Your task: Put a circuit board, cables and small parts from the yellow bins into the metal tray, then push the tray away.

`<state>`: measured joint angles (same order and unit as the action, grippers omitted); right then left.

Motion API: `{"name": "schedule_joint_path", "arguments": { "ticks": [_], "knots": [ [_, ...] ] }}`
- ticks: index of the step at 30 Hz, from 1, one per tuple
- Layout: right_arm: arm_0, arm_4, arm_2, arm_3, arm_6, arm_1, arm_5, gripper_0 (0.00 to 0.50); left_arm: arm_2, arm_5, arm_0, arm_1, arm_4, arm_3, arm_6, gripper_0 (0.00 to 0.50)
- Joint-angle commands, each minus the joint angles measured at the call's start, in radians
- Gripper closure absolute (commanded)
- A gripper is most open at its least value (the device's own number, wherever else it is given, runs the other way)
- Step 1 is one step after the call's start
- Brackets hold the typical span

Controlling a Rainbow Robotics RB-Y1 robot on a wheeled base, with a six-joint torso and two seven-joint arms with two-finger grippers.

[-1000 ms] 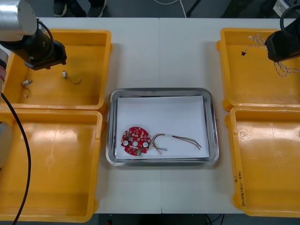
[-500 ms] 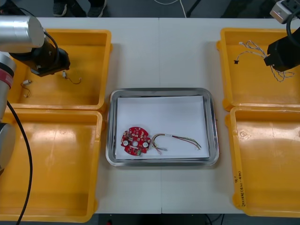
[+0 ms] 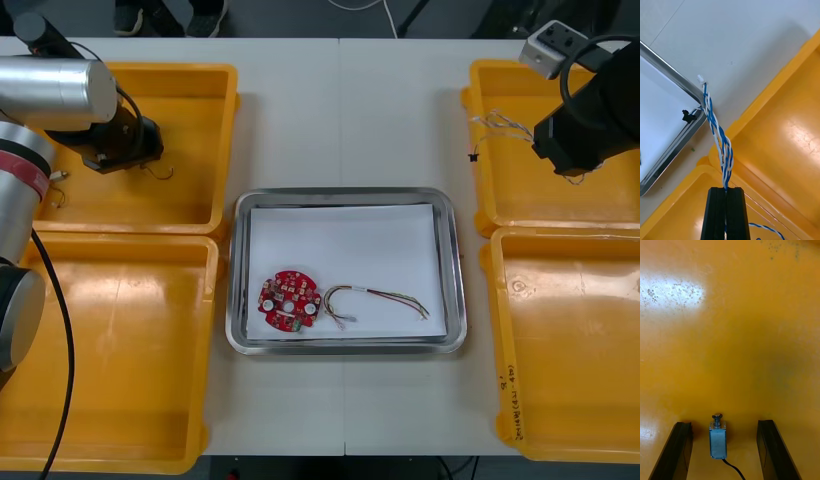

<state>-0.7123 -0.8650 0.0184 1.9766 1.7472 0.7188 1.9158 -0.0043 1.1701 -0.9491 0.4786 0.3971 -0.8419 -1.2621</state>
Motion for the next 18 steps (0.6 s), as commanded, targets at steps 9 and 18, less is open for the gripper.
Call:
{"name": "schedule_joint_path", "arguments": {
  "ticks": [9,18],
  "knots": [
    [-0.001,-0.038,-0.087,0.041,0.057,0.037,0.004,0.500,-0.026,-0.012,-0.016,-0.014,0.003,0.014,-0.057,0.500],
    [-0.001,-0.057,-0.106,0.041,0.077,0.039,0.004,0.500,-0.026,0.026,-0.025,-0.014,-0.012,0.012,-0.054,0.500]
  ]
}}
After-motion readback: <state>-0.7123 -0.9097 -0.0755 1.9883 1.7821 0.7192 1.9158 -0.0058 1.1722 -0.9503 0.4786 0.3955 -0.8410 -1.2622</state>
